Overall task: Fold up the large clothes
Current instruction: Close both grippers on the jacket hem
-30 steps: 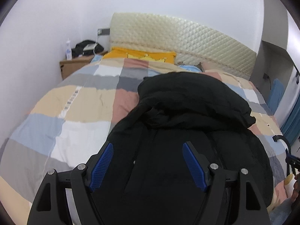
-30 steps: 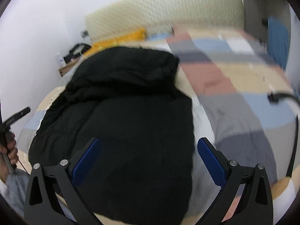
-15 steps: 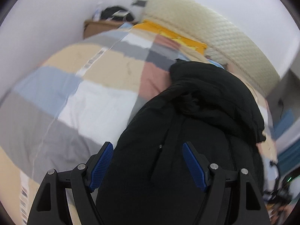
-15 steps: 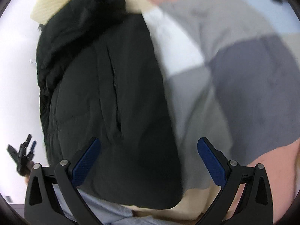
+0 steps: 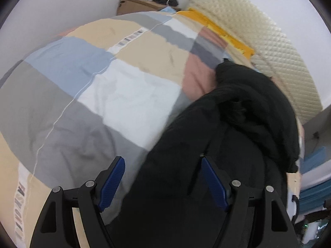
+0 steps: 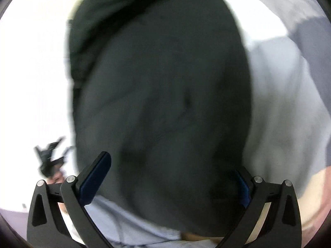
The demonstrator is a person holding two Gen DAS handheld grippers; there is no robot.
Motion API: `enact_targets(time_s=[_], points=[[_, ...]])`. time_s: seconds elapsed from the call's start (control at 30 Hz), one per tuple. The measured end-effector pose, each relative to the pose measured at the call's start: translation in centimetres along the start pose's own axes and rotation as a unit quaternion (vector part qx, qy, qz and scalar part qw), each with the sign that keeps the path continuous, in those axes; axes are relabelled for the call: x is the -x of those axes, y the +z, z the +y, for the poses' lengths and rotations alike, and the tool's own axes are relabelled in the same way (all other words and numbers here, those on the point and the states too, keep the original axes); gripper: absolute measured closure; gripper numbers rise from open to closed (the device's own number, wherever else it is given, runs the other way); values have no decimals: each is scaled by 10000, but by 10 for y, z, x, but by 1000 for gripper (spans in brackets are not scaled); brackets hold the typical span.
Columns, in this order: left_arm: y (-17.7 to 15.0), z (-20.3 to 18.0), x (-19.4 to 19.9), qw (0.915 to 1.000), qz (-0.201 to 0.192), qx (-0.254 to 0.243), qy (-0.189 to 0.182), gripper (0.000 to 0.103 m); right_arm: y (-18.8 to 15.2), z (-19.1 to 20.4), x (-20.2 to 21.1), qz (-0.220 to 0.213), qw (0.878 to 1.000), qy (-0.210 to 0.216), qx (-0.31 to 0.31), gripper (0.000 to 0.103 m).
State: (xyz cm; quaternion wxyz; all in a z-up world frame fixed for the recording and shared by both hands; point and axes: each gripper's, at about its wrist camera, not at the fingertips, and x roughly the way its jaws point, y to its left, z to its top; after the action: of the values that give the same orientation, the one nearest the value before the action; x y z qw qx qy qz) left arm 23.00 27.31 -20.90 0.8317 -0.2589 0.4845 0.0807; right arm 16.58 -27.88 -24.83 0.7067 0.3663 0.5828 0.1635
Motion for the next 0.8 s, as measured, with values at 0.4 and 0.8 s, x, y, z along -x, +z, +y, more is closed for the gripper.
enact_targets(time_s=[0.4, 0.8], points=[[-12, 16, -63, 9869, 1571, 213, -304, 27, -12, 12, 35, -525, 9956, 747, 215, 0], [-20, 33, -76, 9781, 1935, 657, -397, 17, -8, -41, 3, 12, 9925, -514, -1107, 0]])
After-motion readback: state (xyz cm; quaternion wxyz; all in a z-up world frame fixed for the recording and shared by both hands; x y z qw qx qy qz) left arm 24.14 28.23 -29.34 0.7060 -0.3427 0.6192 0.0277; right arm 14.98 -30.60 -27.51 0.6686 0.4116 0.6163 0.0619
